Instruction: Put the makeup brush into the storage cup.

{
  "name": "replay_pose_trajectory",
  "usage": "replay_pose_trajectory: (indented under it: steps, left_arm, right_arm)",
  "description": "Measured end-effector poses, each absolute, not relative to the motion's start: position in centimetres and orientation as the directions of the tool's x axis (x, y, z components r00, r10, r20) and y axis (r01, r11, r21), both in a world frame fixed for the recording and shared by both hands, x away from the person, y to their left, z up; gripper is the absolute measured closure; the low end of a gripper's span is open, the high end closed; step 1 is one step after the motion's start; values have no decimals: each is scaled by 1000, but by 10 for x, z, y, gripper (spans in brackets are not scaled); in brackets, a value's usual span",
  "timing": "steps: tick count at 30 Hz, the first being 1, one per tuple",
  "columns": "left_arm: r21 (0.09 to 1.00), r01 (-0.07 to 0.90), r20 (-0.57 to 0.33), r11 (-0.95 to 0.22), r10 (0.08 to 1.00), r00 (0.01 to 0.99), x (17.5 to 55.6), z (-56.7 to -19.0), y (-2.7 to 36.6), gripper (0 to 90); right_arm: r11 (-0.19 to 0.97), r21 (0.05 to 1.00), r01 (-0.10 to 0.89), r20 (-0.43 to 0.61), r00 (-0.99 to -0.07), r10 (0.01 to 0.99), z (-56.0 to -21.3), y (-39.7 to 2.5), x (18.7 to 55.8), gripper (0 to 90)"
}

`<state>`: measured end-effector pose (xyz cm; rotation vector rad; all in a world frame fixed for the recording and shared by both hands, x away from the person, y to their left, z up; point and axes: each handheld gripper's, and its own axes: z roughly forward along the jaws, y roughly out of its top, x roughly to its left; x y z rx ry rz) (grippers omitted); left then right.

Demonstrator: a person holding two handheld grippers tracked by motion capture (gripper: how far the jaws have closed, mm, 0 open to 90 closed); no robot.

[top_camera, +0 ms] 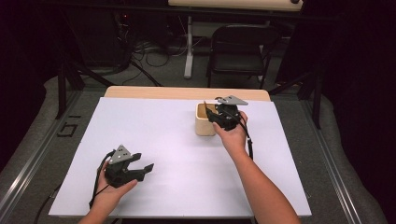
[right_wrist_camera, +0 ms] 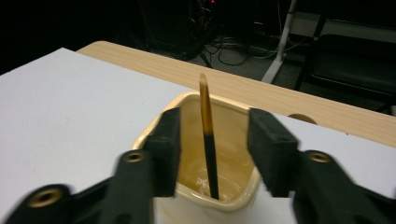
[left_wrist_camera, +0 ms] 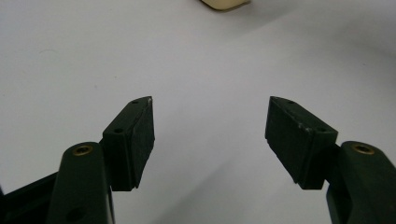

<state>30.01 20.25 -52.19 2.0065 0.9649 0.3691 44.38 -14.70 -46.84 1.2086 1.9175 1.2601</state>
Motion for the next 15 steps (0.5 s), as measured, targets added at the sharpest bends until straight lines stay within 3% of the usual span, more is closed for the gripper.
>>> replay_pose_trajectory:
  steps: [3, 7, 15]
  left_arm:
    - [802, 495, -93, -334, 749, 656, 300, -522, 203, 333]
    - [803, 494, -92, -334, 749, 656, 300, -522, 202, 333]
    - [805, 493, -93, -329, 752, 653, 300, -521, 204, 333]
  right_arm:
    - [168, 912, 374, 23, -455, 890, -467, -149, 440, 410]
    - [170, 910, 377, 24, -458, 889, -467, -152, 435, 355]
    - [216, 902, 374, -7, -486, 874, -466, -156, 419, 335]
